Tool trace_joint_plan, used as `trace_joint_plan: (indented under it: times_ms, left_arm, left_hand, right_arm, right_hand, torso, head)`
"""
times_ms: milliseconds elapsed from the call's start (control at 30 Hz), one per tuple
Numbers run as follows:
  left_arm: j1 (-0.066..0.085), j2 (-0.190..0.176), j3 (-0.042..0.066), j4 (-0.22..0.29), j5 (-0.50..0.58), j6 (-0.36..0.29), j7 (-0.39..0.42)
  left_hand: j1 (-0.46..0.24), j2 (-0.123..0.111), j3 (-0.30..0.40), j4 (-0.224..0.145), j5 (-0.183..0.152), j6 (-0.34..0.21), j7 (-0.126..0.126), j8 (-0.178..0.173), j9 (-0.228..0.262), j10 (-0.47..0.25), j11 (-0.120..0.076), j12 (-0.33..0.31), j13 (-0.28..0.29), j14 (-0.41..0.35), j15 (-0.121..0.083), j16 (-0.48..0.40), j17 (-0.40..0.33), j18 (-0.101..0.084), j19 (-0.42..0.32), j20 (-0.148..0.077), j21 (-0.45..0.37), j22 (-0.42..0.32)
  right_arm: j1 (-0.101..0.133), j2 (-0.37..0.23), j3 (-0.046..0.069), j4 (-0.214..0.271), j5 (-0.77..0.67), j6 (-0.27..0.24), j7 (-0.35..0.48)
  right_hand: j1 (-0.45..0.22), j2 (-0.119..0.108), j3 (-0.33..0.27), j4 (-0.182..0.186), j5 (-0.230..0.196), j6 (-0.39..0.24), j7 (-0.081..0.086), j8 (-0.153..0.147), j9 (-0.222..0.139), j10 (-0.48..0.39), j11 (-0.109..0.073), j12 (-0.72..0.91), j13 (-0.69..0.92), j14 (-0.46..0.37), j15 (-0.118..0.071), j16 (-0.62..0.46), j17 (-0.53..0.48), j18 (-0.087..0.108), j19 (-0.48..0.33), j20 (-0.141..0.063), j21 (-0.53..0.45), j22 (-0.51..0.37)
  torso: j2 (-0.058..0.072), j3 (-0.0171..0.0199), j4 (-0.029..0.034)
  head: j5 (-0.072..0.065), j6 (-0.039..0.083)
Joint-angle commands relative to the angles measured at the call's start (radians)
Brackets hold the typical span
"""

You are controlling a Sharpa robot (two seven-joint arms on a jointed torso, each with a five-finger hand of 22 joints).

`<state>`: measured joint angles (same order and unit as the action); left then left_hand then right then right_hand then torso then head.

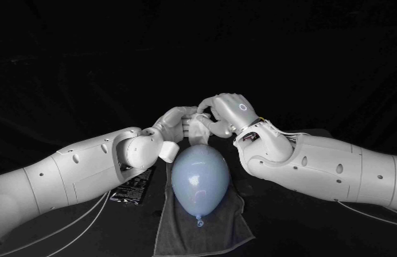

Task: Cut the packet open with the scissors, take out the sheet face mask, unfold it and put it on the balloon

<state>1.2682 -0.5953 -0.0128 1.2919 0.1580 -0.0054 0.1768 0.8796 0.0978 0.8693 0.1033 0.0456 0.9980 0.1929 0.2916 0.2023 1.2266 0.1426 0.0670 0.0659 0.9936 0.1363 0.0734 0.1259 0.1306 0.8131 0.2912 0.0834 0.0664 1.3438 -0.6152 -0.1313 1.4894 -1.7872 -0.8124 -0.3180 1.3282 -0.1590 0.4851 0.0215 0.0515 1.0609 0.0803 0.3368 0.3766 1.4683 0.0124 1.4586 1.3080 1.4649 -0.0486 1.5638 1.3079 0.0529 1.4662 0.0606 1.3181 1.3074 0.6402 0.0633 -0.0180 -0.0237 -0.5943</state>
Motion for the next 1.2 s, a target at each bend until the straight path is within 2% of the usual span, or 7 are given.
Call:
trace_joint_plan:
  times_ms: [33,233,667,867,1200]
  left_arm:
    - [0.005,0.001,0.005,0.01,0.005,0.02,0.02]
    - [0.005,0.002,0.005,0.013,-0.001,0.023,0.018]
    - [0.005,0.002,0.005,0.012,-0.007,0.019,0.016]
    - [0.005,0.001,0.005,0.007,-0.008,0.016,0.017]
    - [0.005,0.001,0.005,-0.009,-0.011,0.008,0.02]
  left_hand:
    - [0.014,-0.004,0.003,0.002,0.003,0.009,-0.002,0.007,0.003,0.008,-0.002,0.003,0.002,0.003,-0.004,0.004,0.001,0.019,0.009,0.0,0.002,0.0]
    - [0.017,-0.005,0.004,0.001,0.003,0.01,-0.002,0.008,0.003,0.009,-0.003,0.003,0.002,0.004,-0.004,0.004,0.001,0.019,0.009,0.0,0.002,0.0]
    - [0.027,-0.009,0.005,-0.001,0.003,0.011,-0.003,0.008,0.003,0.011,-0.004,0.002,0.001,0.005,-0.005,0.004,0.001,0.02,0.011,0.0,0.002,0.0]
    - [0.03,-0.009,0.005,-0.001,0.003,0.012,-0.003,0.008,0.004,0.012,-0.004,0.002,0.001,0.005,-0.005,0.004,0.001,0.02,0.011,0.0,0.002,0.0]
    - [0.035,-0.011,0.005,-0.001,0.003,0.013,-0.004,0.008,0.004,0.013,-0.004,0.002,0.001,0.005,-0.005,0.004,0.002,0.02,0.011,0.0,0.002,0.0]
  right_arm:
    - [-0.005,-0.002,-0.003,-0.014,-0.051,0.022,-0.045]
    - [-0.005,-0.001,-0.003,-0.018,-0.064,0.006,-0.049]
    - [-0.007,-0.01,-0.003,-0.006,-0.052,-0.034,-0.038]
    - [-0.007,-0.021,-0.003,0.007,-0.03,-0.061,-0.024]
    - [-0.007,-0.06,-0.002,0.048,0.035,-0.11,0.024]
  right_hand:
    - [0.042,0.019,0.025,-0.017,-0.003,0.024,0.0,0.016,0.005,0.048,-0.009,0.008,0.193,0.106,-0.008,0.007,0.263,-0.005,0.021,-0.008,0.008,0.2]
    - [0.047,0.033,0.047,-0.025,-0.003,0.031,0.001,0.029,0.009,0.06,-0.008,0.028,0.206,0.106,-0.007,0.007,0.263,-0.009,0.028,-0.009,0.029,0.205]
    - [0.03,0.034,0.07,-0.024,-0.003,0.028,-0.005,0.052,0.021,0.067,-0.013,0.039,0.214,0.106,-0.012,0.007,0.263,-0.011,0.032,-0.012,0.04,0.208]
    - [0.018,0.04,0.087,-0.023,-0.003,0.023,-0.01,0.071,0.032,0.071,-0.017,0.045,0.218,0.106,-0.015,0.007,0.263,-0.013,0.035,-0.015,0.049,0.21]
    - [0.012,0.045,0.096,-0.025,-0.003,0.02,-0.013,0.085,0.041,0.076,-0.02,0.055,0.225,0.106,-0.017,0.007,0.263,-0.014,0.037,-0.017,0.054,0.212]
  torso:
    - [0.0,-0.0002,0.001]
    - [0.0,-0.0001,-0.0001]
    - [0.0,-0.0001,0.0001]
    - [0.0,0.0004,-0.0003]
    - [-0.001,0.0007,-0.0011]
  head:
    - [-0.001,-0.001]
    - [0.0,-0.003]
    - [0.001,-0.004]
    - [0.001,-0.005]
    - [0.0,-0.006]
